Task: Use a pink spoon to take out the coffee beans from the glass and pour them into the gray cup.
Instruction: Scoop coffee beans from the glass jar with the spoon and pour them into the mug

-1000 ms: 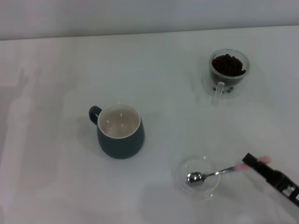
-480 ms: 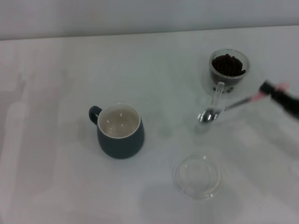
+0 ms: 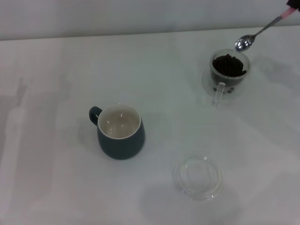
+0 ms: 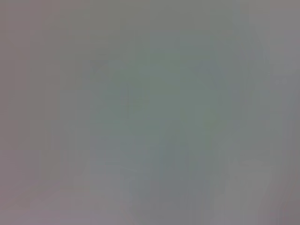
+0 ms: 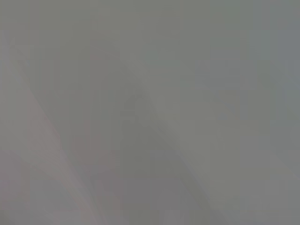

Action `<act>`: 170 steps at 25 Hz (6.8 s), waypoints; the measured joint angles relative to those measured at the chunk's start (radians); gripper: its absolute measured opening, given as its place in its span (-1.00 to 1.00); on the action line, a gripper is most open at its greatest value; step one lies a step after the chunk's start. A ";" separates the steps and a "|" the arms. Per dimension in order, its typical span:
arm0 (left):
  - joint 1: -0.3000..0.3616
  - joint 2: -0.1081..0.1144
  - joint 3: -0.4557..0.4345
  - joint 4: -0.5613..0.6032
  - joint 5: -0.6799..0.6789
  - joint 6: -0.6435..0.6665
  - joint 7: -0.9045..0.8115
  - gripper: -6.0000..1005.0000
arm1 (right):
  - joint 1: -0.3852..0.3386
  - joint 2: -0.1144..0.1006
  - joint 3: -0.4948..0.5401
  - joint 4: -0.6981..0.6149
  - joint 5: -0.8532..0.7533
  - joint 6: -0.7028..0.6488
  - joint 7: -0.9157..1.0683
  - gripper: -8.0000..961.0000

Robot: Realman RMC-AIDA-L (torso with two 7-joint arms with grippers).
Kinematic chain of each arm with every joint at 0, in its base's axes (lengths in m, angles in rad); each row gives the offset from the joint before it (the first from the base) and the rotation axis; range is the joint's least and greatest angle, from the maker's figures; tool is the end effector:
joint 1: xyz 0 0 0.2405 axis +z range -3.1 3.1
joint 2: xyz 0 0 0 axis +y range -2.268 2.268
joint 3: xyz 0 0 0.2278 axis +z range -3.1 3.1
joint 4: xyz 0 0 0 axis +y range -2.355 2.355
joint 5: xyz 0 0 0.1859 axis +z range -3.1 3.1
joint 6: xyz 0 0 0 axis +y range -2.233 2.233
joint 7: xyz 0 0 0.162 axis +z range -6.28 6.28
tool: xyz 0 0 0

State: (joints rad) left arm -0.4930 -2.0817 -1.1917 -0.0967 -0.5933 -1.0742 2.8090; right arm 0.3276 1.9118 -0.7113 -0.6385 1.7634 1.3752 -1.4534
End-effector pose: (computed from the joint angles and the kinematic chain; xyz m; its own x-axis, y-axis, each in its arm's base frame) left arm -0.2998 0.3453 0.0250 0.5979 0.0140 0.8014 0.8005 -0.0619 -0.5961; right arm 0.2772 0.3252 0.1260 0.3128 -0.3082 -0.8984 -0.8677 -0.4775 -0.1383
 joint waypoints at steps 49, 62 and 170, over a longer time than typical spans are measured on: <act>0.048 -0.004 0.002 -0.051 0.001 0.037 -0.031 0.77 | 0.074 0.084 0.059 0.042 -0.219 -0.250 0.030 -0.68; 0.058 0.000 0.001 -0.052 -0.006 0.037 -0.034 0.77 | 0.073 0.090 0.079 0.056 -0.227 -0.249 0.064 -0.67; 0.057 0.005 -0.042 -0.042 -0.012 0.033 -0.022 0.77 | 0.347 0.093 -0.303 0.133 -0.271 -0.094 0.790 -0.66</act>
State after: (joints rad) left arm -0.4355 -2.0770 -1.2332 -0.1389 -0.6058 -1.0412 2.7873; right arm 0.6743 2.0052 -1.0143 -0.5056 1.4924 1.2811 -0.6639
